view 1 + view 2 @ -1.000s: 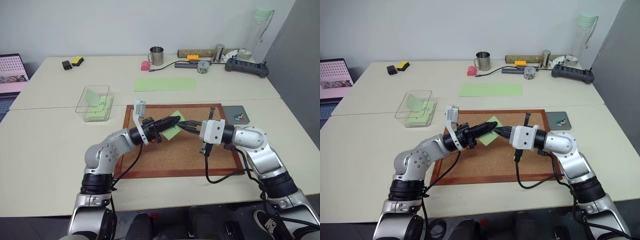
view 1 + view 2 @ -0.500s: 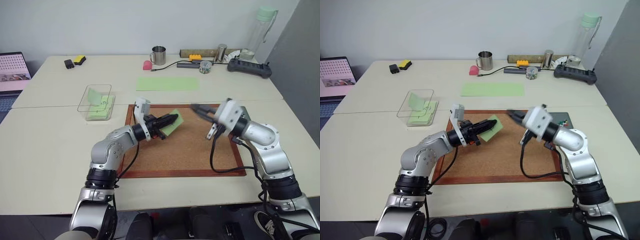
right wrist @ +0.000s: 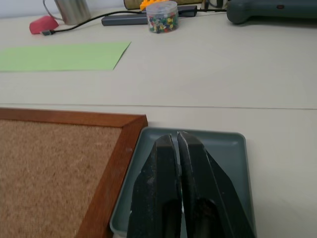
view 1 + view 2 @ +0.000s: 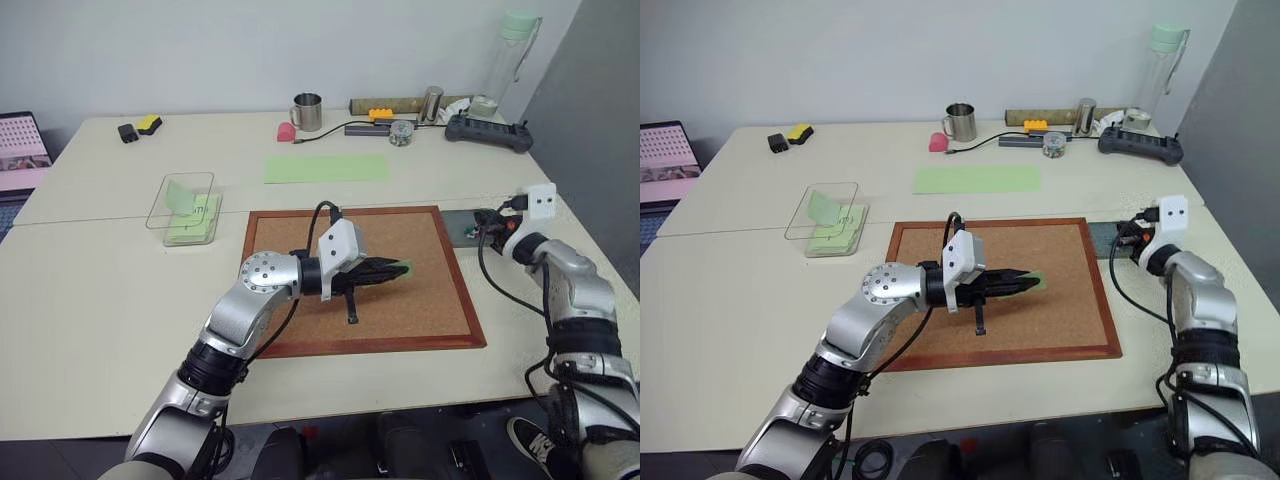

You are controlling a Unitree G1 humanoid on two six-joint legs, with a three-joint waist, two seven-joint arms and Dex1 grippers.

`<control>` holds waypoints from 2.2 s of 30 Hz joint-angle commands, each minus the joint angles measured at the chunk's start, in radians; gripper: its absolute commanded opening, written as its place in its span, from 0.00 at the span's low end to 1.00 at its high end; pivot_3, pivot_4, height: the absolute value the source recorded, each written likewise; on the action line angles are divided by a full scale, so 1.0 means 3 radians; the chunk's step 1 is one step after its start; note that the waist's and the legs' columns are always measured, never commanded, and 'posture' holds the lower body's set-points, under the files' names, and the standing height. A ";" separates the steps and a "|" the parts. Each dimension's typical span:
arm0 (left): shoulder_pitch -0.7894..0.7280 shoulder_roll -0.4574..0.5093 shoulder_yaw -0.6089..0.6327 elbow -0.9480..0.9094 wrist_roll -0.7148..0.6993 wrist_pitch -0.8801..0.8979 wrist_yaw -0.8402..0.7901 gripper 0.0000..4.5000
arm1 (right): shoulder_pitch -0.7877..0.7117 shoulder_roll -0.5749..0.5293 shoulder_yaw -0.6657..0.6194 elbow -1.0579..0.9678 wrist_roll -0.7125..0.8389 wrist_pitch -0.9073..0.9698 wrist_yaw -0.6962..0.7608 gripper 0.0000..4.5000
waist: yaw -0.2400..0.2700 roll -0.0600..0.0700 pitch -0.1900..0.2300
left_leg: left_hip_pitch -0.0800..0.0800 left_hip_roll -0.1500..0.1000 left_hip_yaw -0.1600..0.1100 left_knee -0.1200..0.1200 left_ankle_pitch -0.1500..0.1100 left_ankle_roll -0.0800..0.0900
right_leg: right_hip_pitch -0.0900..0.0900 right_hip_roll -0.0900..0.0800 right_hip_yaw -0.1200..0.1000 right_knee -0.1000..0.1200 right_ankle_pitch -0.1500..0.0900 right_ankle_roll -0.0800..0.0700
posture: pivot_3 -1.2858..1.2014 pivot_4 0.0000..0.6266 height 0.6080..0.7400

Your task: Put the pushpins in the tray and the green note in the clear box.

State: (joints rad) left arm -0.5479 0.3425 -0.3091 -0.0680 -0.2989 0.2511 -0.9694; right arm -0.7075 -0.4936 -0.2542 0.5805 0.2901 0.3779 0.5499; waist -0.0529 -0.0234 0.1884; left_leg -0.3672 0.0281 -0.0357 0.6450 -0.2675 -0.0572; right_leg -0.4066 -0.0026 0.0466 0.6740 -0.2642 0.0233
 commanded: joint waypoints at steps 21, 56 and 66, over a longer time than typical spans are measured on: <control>-0.0004 0.0048 0.0281 -0.0012 -0.0067 0.0031 0.0092 0.00 | -0.0041 -0.0232 -0.0008 0.0091 0.0106 -0.0627 0.0470 0.91 | 0.0015 0.0000 0.0000 | -0.0008 0.0000 -0.0004 0.0000 -0.0004 0.0006 | -0.0001 -0.0002 -0.0006 -0.0006 0.0000 0.0000 | 0.52 0.24 1.00; -0.1446 0.0607 0.1728 0.3605 0.0766 -0.1138 0.2707 0.41 | 0.0417 0.0169 0.0651 -0.3370 0.1431 0.1158 0.0216 0.92 | 0.0144 -0.0003 -0.0001 | -0.0074 -0.0005 -0.0043 0.0010 -0.0003 0.0004 | -0.0051 -0.0012 -0.0048 0.0007 0.0003 0.0001 | 0.52 0.24 1.00; -0.1090 0.0492 0.1439 0.2558 0.0448 -0.0810 0.1395 0.83 | 0.0745 -0.0121 0.0649 -0.3131 0.1004 0.0951 0.0241 0.92 | 0.0128 -0.0003 -0.0001 | -0.0072 -0.0005 -0.0044 0.0014 -0.0002 0.0003 | -0.0049 -0.0011 -0.0049 0.0015 0.0003 0.0001 | 0.52 0.24 1.00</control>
State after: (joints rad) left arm -0.9145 0.5045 0.1673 0.8345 -0.1179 -0.0557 -0.4079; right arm -0.5086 -0.4992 -0.0506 -0.3759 0.6394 0.7035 0.6107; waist -0.0144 -0.0244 0.1880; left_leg -0.3888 0.0261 -0.0488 0.6492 -0.2681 -0.0565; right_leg -0.4211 -0.0062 0.0322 0.6782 -0.2632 0.0237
